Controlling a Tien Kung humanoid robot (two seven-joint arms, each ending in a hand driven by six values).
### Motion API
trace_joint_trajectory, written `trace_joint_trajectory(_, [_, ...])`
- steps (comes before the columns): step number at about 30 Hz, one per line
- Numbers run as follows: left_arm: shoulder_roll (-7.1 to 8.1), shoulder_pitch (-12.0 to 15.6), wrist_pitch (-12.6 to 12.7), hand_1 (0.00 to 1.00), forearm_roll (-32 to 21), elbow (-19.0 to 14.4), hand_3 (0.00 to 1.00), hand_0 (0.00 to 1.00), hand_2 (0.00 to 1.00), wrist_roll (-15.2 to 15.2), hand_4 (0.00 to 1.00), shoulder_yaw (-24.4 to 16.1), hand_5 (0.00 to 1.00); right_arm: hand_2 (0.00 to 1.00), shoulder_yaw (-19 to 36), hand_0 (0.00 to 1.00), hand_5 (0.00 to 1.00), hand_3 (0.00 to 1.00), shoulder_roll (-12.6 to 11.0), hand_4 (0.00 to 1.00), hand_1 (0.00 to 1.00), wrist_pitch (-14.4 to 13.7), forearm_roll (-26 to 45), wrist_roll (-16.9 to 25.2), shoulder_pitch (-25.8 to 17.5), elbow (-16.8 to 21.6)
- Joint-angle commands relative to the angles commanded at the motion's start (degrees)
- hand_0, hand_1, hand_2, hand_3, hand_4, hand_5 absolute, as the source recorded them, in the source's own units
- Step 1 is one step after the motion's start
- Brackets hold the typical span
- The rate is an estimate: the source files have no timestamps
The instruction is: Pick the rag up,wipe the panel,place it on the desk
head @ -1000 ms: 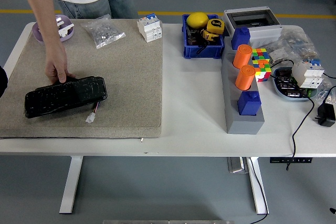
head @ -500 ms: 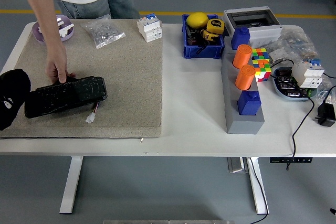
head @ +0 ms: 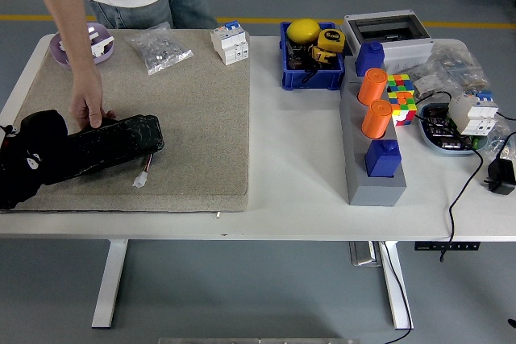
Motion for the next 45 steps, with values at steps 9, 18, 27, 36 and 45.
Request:
trace_joint_trajectory(9, [-0.31, -1.4, 0.4, 0.13, -0.6, -1.0, 0.441, 0.226, 0.555, -0.1, 0.05, 2.7, 0.002, 0.715, 0.2, 0.771, 0.647, 0.708, 0.0, 0.998, 0.665, 0.0, -0.1, 0.0, 0.1, 0.0])
trace_joint_trajectory(18, [-0.85, -4.4, 0.3, 0.129, -1.7, 0.1, 0.443, 0.229, 0.555, -0.2, 0.051, 6.7, 0.002, 0.715, 0.0, 0.77, 0.646, 0.708, -0.1, 0.998, 0.663, 0.0, 0.0, 0.0, 0.2, 0.0])
trace_joint_trajectory(27, [-0.91, -7.7, 0.4, 0.13, -3.1, 1.4, 0.445, 0.228, 0.554, -0.3, 0.053, 12.5, 0.002, 0.715, -0.3, 0.77, 0.644, 0.705, -0.2, 0.998, 0.663, 0.1, 0.2, 0.0, 0.2, 0.1])
trace_joint_trajectory(36, [-1.82, -10.7, 0.5, 0.13, -3.4, 1.4, 0.447, 0.228, 0.554, -0.3, 0.057, 16.3, 0.002, 0.714, -0.5, 0.77, 0.644, 0.704, -0.2, 0.998, 0.663, 0.1, 0.3, 0.0, 0.3, 0.1])
trace_joint_trajectory(45, [-2.17, -12.9, 1.0, 0.13, -2.8, 2.1, 0.444, 0.228, 0.55, -0.5, 0.05, 20.2, 0.002, 0.715, -0.9, 0.77, 0.643, 0.704, -0.4, 0.998, 0.663, 0.2, 0.5, -0.1, 0.3, 0.3])
